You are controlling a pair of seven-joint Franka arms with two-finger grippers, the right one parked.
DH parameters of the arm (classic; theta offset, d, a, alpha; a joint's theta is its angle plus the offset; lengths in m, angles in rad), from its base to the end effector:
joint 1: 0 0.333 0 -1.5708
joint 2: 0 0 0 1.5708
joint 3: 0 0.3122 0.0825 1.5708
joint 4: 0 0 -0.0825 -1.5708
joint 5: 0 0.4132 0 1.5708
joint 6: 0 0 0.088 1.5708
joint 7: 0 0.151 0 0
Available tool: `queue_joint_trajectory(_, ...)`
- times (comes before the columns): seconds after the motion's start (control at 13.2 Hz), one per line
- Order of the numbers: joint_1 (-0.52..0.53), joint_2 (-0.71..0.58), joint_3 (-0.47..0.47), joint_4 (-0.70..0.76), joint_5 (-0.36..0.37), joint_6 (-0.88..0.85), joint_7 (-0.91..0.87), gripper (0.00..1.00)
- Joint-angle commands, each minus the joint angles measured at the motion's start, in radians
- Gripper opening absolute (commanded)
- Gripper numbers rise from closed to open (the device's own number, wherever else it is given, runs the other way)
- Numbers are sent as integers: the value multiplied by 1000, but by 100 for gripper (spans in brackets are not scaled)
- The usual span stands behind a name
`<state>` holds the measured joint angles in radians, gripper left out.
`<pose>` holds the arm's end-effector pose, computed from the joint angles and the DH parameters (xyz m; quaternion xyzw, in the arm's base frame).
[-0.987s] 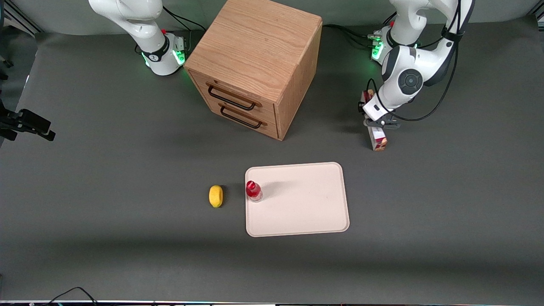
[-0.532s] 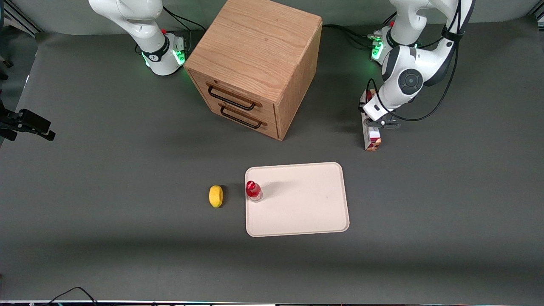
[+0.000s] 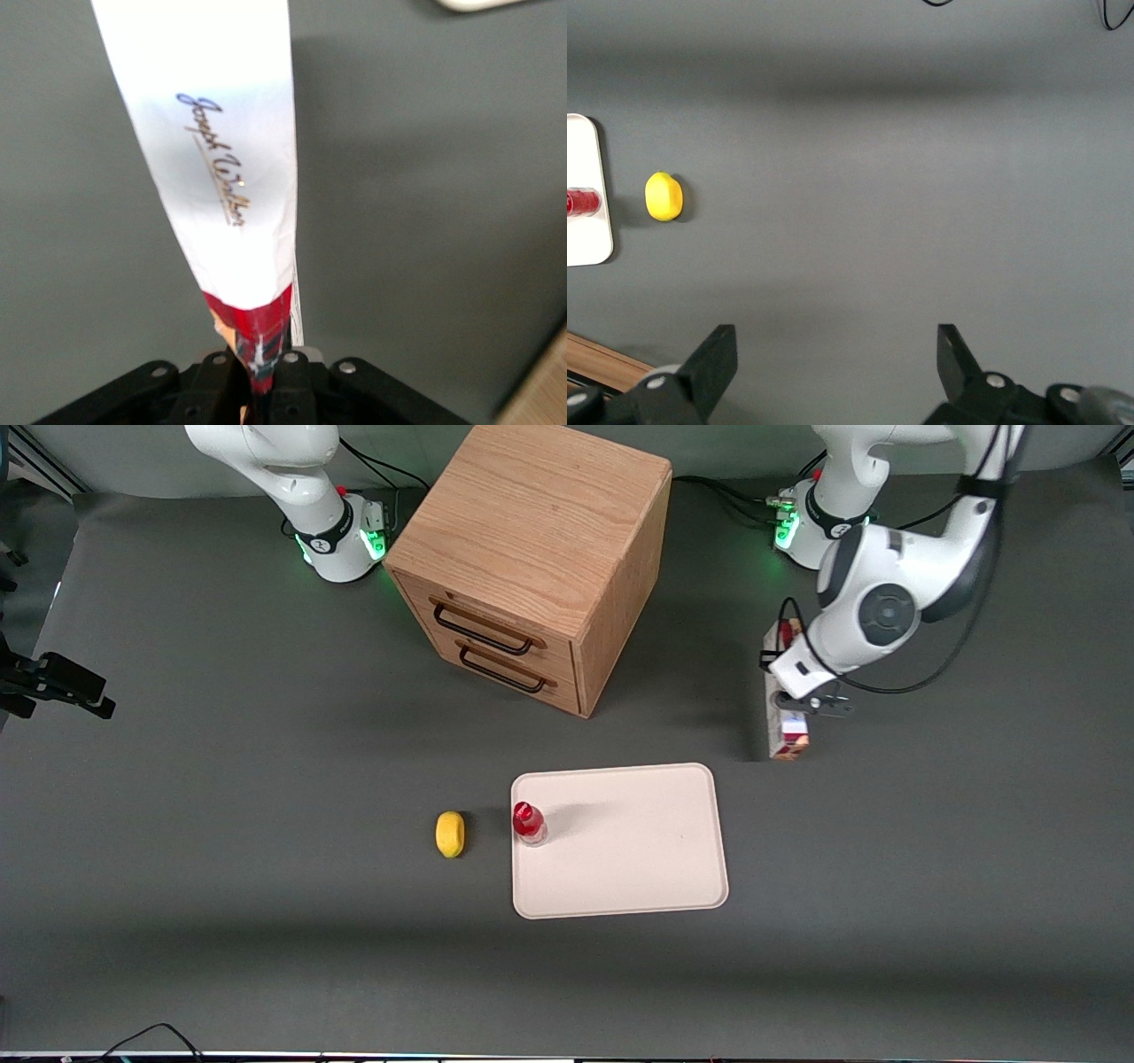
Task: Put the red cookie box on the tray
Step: 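Lift the cookie box and carry it over the white tray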
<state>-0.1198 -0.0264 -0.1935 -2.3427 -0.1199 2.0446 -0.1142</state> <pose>0.4518 -0.1578 0.2587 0.9876 -0.0638 -0.1421 0.0168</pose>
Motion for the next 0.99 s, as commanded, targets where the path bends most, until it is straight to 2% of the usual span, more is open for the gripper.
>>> queue_joint_trajectory(0.0,2,-10,23,214,43,-234,2,0)
queue_joint_trajectory(0.23,2,-15,28,382,43,-366,5,0)
queue_joint_trajectory(0.38,2,-14,29,434,43,-394,7,0)
queue_joint_trajectory(0.61,-6,25,16,486,26,-366,-46,0)
queue_joint_trajectory(0.91,-12,159,-98,595,40,-249,-264,0)
